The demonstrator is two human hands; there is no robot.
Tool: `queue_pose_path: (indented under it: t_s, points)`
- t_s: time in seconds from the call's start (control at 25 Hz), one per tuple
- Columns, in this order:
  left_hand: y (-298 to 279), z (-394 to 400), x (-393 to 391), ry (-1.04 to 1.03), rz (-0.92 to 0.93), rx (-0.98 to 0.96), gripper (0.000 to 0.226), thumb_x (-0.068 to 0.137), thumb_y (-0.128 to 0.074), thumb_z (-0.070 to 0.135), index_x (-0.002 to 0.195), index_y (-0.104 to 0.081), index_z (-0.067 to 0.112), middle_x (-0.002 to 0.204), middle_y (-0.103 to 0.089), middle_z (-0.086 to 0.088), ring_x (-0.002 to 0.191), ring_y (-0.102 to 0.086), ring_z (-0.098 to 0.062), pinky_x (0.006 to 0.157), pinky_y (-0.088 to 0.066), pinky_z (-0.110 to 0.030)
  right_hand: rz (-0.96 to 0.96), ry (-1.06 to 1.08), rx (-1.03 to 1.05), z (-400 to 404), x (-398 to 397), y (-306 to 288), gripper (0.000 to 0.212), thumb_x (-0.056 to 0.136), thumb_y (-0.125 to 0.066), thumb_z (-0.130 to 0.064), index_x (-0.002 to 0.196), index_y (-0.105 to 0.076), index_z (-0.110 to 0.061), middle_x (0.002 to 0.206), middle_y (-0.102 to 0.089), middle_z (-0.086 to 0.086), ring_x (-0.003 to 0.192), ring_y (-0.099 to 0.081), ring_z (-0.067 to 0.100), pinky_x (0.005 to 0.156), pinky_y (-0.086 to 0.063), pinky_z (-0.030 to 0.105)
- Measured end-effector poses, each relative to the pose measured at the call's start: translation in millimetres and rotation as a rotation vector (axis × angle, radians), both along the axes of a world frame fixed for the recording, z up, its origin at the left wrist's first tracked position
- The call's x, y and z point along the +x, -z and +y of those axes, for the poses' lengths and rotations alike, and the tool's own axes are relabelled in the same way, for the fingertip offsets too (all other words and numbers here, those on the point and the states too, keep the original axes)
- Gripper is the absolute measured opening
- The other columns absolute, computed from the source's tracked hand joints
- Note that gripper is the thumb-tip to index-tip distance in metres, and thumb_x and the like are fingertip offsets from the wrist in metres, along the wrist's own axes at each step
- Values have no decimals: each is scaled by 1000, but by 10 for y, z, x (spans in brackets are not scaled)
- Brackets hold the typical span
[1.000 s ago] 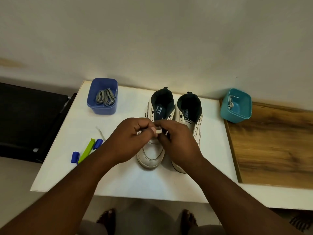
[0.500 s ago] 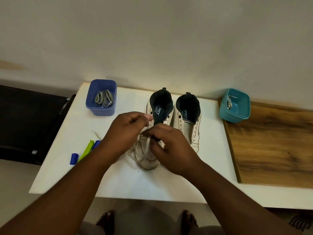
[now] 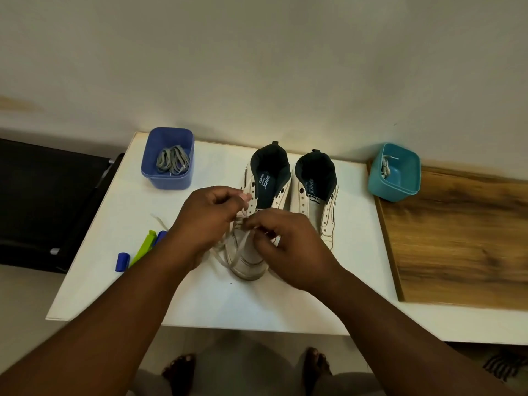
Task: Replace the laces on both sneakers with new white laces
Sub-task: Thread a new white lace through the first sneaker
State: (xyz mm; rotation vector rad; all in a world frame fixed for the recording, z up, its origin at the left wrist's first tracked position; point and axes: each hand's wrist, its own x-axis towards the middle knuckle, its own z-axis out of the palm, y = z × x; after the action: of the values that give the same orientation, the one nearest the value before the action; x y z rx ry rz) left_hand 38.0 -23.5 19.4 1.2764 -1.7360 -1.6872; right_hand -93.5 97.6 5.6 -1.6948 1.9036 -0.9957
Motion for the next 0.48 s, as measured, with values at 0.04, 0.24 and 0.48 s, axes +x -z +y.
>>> queue_pose_path:
  t_s: [0.04, 0.24, 0.48]
  points:
    - [30, -3, -17, -20, -6, -112, 14, 97, -65, 22, 101, -77, 28, 90, -77, 12, 80, -69, 2, 70, -49, -17, -76, 160, 22, 1, -16, 0, 14, 96, -63, -11, 105, -71, -19, 92, -69, -12, 80, -63, -1, 71, -45, 11]
    - [160, 31, -67, 61, -114, -548, 19, 99, -62, 34, 110, -76, 28, 97, -74, 12, 90, -66, -6, 78, -51, -23, -13, 567, 191, -12, -136, 121, 12, 94, -70, -32, 94, -61, -24, 76, -63, -12, 69, -59, 2, 61, -41, 22]
    - [262, 43, -113, 152, -325, -772, 18, 98, -62, 40, 108, -75, 36, 106, -73, 7, 101, -62, -18, 86, -48, -38, 173, 536, 281, -92, -22, 145, 28, 91, -70, -50, 96, -64, -23, 80, -66, -7, 73, -61, 11, 61, -43, 28]
